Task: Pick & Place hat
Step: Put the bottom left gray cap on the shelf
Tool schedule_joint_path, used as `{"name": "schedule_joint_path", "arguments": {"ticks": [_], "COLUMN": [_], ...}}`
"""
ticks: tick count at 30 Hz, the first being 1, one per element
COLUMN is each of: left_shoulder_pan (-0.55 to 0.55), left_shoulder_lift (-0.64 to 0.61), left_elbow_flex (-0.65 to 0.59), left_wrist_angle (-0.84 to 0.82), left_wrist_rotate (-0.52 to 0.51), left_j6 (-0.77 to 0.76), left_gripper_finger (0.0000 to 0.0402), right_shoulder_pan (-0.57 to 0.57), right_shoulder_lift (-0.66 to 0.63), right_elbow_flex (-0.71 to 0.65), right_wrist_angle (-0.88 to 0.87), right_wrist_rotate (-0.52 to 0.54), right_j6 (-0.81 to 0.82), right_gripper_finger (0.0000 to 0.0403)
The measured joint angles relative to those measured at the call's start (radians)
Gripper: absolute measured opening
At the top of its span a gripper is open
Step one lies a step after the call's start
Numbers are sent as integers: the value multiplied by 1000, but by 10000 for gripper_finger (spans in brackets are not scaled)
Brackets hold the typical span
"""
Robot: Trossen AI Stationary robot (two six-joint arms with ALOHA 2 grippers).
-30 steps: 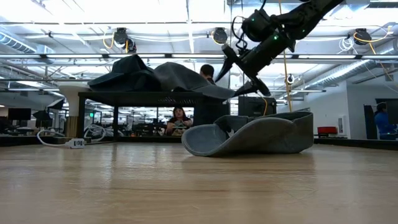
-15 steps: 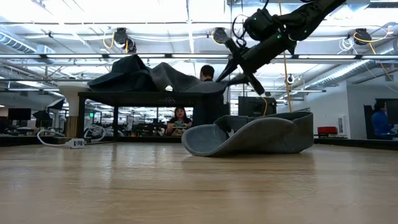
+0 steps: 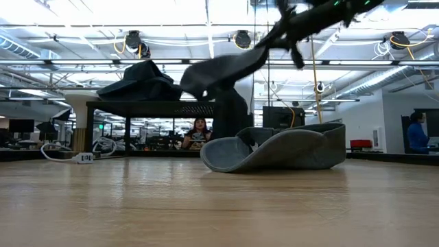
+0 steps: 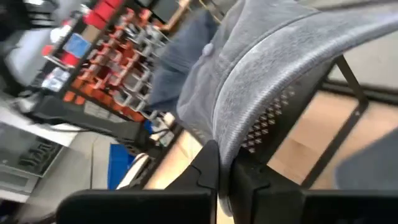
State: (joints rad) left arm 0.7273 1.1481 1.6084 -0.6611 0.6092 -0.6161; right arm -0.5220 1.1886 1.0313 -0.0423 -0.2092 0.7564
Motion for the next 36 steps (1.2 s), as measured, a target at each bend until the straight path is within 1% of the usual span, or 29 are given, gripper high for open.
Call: {"name": "schedule_joint_path", "arguments": {"ticks": [6, 11, 13, 16, 24, 31, 36], "left_shoulder_pan": [-72, -122, -145, -171, -215, -233, -254], "left_shoulder_lift": [80, 118, 132, 155, 217, 243, 253], "left_elbow_flex": [0, 0, 0, 0, 0, 0, 0], "left_wrist_angle": [5, 6, 9, 8, 29, 27, 0], "left_wrist_rotate": [-94, -187, -230, -263, -355, -373, -403], "left_j6": [4, 0, 0, 0, 7, 19, 27], "left_gripper_finger": [282, 282, 282, 282, 282, 282, 282], "right_shoulder_pan": [0, 0, 0, 9, 77, 109, 128], "right_shoulder_lift": [-145, -205, -214, -220, -220, -220, -220], "right_elbow_flex": [0, 1, 1, 1, 2, 2, 2], "right_wrist_angle": [5, 7, 14, 23, 38, 41, 94], "right_wrist_rotate": [-8, -44, -79, -109, -109, -106, -106], "right_j6": [-56, -92, -90, -78, -80, -79, -67], "right_gripper_finger": [3, 3, 3, 3, 3, 3, 3]}}
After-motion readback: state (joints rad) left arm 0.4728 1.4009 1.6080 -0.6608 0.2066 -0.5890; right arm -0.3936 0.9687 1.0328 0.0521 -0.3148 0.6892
